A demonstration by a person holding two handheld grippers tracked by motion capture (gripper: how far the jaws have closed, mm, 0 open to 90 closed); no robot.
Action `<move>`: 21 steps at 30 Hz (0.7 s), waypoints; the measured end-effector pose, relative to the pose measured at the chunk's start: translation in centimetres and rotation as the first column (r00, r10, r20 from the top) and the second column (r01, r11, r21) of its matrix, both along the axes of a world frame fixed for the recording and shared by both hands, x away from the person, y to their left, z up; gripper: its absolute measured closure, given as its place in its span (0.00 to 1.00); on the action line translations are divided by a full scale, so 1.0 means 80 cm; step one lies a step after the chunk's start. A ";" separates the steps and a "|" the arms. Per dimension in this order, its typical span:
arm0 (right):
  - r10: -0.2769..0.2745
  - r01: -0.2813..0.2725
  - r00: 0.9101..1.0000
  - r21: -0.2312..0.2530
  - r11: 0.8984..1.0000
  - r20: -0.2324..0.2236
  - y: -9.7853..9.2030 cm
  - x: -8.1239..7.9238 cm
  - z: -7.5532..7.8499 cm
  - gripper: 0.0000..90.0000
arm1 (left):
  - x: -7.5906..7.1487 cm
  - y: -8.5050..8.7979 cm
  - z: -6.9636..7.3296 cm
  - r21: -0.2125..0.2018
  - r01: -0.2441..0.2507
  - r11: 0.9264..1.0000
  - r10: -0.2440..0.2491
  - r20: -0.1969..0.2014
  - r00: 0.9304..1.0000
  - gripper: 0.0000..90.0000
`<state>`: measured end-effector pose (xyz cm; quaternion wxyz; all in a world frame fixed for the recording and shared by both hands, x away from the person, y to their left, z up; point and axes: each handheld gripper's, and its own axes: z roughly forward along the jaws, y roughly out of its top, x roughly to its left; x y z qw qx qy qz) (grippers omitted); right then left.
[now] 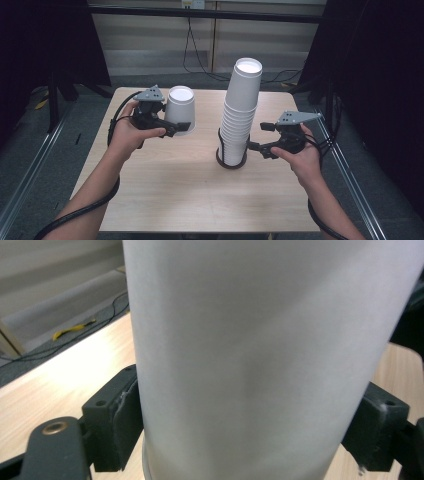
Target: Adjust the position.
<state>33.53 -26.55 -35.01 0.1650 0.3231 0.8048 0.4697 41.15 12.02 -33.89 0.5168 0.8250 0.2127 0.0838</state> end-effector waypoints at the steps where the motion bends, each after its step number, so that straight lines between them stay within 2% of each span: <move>1: 0.000 0.000 1.000 0.000 1.000 0.000 0.000 0.000 0.000 0.16 | 0.000 0.000 0.000 0.000 0.000 1.000 0.000 0.000 1.000 0.19; 13: 0.028 -0.028 1.000 -0.019 0.999 -0.012 0.002 -0.009 -0.010 0.16 | -0.010 0.004 -0.013 0.052 0.016 0.999 -0.015 -0.010 1.000 0.19; 18: 0.035 -0.036 0.999 -0.020 0.999 -0.024 0.003 -0.012 -0.017 0.16 | -0.014 0.005 -0.020 0.077 0.029 0.997 -0.027 -0.027 0.999 0.19; 21: 0.038 -0.039 0.999 -0.026 0.999 -0.026 0.003 -0.013 -0.019 0.16 | -0.015 0.005 -0.022 0.093 0.036 0.995 -0.034 -0.024 0.999 0.19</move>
